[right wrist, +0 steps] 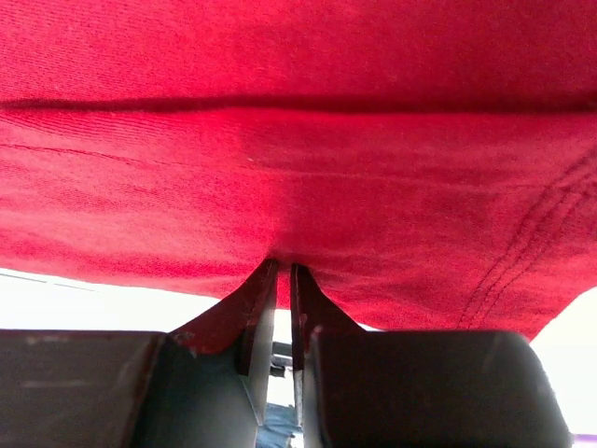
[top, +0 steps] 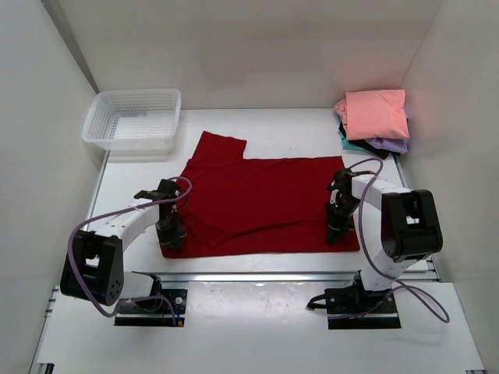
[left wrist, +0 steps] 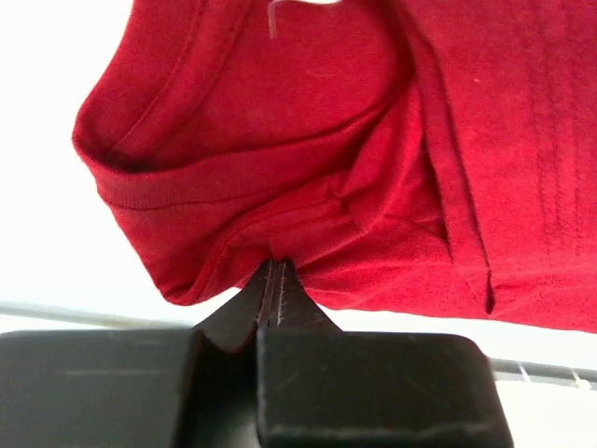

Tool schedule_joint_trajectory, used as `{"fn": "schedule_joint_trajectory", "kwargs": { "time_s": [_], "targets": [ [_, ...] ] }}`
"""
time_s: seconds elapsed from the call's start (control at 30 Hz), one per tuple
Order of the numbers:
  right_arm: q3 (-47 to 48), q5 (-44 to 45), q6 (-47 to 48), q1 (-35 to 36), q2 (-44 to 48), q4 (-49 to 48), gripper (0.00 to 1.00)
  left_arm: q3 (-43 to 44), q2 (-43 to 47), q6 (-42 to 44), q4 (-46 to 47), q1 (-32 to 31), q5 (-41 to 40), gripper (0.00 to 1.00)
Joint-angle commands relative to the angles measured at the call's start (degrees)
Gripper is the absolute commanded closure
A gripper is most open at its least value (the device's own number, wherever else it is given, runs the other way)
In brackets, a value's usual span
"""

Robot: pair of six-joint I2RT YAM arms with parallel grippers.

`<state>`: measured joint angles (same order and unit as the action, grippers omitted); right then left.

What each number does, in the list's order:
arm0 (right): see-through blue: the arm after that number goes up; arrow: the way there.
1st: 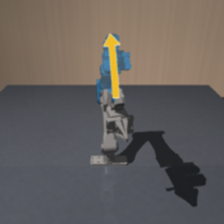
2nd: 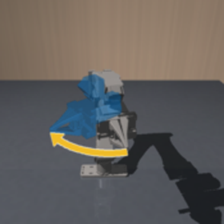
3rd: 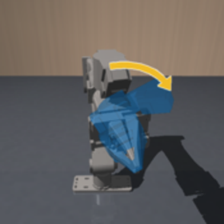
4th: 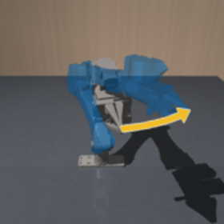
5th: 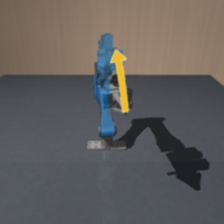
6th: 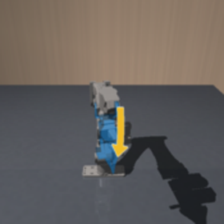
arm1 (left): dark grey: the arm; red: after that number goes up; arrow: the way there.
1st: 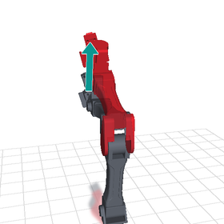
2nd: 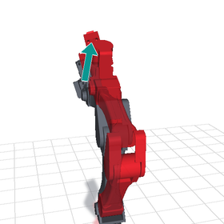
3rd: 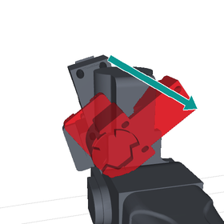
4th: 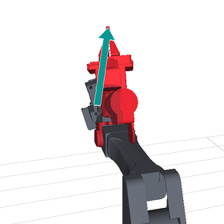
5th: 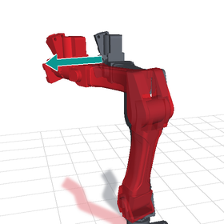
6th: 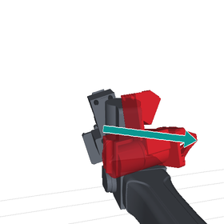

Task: Fold and stack the t-shirts
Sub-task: Fold the flattened tshirt in 1/3 of the way, then grap the side of the flattened tshirt furthest away from the robot with both arms

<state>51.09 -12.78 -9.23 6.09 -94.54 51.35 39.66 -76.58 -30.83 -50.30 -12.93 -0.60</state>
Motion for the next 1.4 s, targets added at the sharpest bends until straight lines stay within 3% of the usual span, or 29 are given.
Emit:
{"fn": "schedule_joint_trajectory", "kwargs": {
  "time_s": [0.0, 0.17, 0.23, 0.27, 0.37, 0.5, 0.53, 0.57, 0.7, 0.93, 1.1, 1.37],
  "targets": [
    [-2.7, 3.5, 0.0, 2.0, 0.0, 0.7, 0.90, -0.6, 1.5, -0.6, -3.1, 0.8, -0.5, 1.00],
    [-1.7, 3.5, -0.7, 1.8, 1.7, 4.4, 0.90, 1.5, 4.7, 0.8, -4.5, 4.7, 0.4, 1.00],
    [-0.3, 3.8, -0.5, 1.3, 3.5, 6.2, 0.90, 4.4, 6.6, 1.5, -6.3, 6.4, -0.5, 0.84],
    [0.9, 3.1, -1.0, 0.8, 4.1, 7.1, 0.90, 5.8, 7.3, 2.1, -7.7, 6.9, -1.0, 0.63],
    [5.1, 0.7, -1.6, -0.3, 6.7, 11.0, 0.88, 13.7, 8.5, 3.6, -8.7, 5.9, -0.9, 0.59],
    [12.4, 0.4, -2.9, -0.6, 8.8, 11.5, 0.86, 22.8, 6.0, 5.2, 3.1, 2.6, 0.6, 0.54],
    [16.7, 0.2, -3.3, -1.8, 8.4, 9.8, 0.85, 24.9, -1.1, 4.6, 12.0, 2.8, 4.0, 0.53],
    [18.0, 0.1, -3.3, -1.8, 8.0, 8.9, 0.85, 26.2, -1.2, 4.6, 12.1, 2.8, 4.0, 0.53],
    [22.6, -0.1, -3.8, -2.9, 6.5, 4.9, 0.84, 37.7, -19.0, 6.0, 15.6, 1.2, 3.8, 0.58],
    [25.5, -2.9, -5.1, -4.7, 3.0, -1.4, 0.83, 61.7, -41.4, 8.5, 16.6, -0.2, 0.7, 0.51],
    [28.6, -2.3, -4.7, -4.3, -1.0, -2.2, 0.83, 73.4, -51.6, 8.8, 13.7, 1.7, -2.6, 0.45],
    [29.8, 0.2, -6.6, -5.9, -4.5, -8.6, 0.83, 75.7, -58.2, 10.3, 11.4, 1.5, -6.3, 0.39]
  ]
}}
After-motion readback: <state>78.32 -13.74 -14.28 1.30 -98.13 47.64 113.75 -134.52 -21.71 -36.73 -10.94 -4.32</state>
